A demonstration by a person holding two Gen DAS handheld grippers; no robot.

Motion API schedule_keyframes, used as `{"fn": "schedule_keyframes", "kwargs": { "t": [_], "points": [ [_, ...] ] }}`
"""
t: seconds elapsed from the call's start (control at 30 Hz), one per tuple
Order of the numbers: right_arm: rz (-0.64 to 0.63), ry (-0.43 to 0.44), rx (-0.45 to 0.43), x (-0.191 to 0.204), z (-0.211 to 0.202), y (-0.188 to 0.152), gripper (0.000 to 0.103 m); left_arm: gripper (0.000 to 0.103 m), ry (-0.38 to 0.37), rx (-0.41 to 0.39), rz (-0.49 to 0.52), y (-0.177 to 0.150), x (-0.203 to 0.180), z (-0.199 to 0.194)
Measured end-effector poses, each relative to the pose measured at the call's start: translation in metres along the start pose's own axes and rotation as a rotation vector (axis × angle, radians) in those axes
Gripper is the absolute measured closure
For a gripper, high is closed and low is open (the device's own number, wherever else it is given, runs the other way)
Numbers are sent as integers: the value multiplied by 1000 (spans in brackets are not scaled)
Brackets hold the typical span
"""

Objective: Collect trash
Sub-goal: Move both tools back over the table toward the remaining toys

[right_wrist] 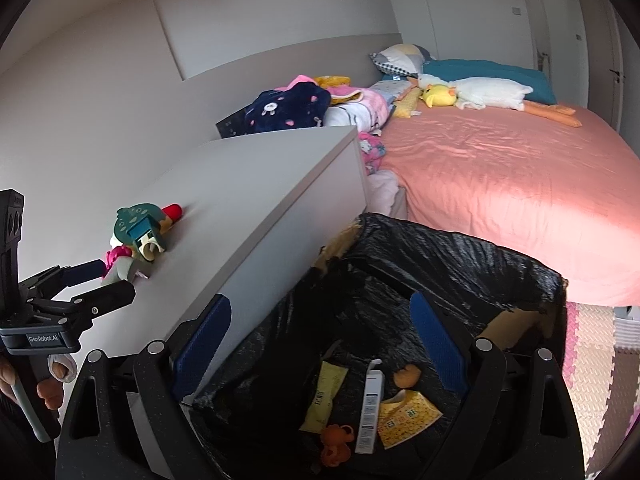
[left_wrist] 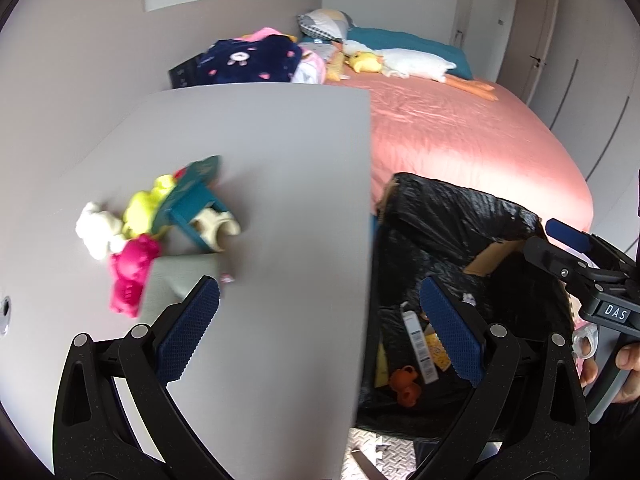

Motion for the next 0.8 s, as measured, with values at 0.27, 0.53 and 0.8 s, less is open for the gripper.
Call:
{"fn": "schedule_keyframes", "kwargs": {
  "t": [0.27,0.53,0.8],
  "points": [
    [-20,44,13,29,22,2,12,6,54,3,-61,-8,45,1],
    [-45,86,28,58,43,5,12,6,98,-11,-128,-11,93,3],
    [-67,145,53,87,61,5,12,20,157,-7,-154,-11,128,13]
  ]
}}
Point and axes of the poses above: each gripper's, at about its wrist camera, not at the fingertips, and z roughly the way its jaws point, x to its left, y to its top, the point moved 5 cm from there along z, roughly the way its jaws point, and after that the axes turned 10 degrees about y, right-handed, at the moved point
